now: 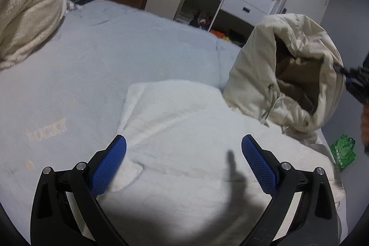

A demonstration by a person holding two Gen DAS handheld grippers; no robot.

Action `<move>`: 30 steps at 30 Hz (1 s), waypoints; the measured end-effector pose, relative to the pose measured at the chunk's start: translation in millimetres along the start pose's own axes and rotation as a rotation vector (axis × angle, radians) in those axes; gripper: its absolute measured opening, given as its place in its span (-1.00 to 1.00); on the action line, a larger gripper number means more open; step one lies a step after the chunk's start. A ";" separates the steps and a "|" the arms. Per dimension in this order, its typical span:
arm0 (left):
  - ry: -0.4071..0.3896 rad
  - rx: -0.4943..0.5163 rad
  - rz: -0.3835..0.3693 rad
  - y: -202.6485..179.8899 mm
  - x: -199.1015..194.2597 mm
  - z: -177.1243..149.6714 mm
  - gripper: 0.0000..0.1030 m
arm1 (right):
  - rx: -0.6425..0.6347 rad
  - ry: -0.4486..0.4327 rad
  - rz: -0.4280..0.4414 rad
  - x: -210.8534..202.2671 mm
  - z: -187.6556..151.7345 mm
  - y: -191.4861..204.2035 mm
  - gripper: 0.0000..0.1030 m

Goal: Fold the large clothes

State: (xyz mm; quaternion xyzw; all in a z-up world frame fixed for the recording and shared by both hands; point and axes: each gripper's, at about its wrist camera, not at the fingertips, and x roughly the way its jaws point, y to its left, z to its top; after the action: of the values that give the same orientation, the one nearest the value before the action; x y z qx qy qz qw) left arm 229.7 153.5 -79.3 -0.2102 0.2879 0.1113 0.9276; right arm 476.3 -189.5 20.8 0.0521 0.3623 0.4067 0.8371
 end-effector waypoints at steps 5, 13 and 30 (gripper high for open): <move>-0.057 0.060 -0.028 -5.8 -21.7 8.9 0.87 | -0.001 0.022 -0.007 -28.4 -46.3 17.6 -0.79; -0.066 0.020 -0.121 -7.7 -69.1 23.6 0.87 | -0.087 0.068 -0.056 -53.7 -111.7 41.2 -0.79; 0.095 -0.034 -0.359 -73.1 -60.2 67.7 0.87 | -0.179 0.120 -0.149 -72.2 -193.0 38.9 -0.80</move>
State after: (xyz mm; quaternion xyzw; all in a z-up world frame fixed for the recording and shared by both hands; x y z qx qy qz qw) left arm 237.9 114.3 29.9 -0.2791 0.2871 -0.0613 0.9143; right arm 296.7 -255.6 -64.9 -0.0741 0.3769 0.3764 0.8431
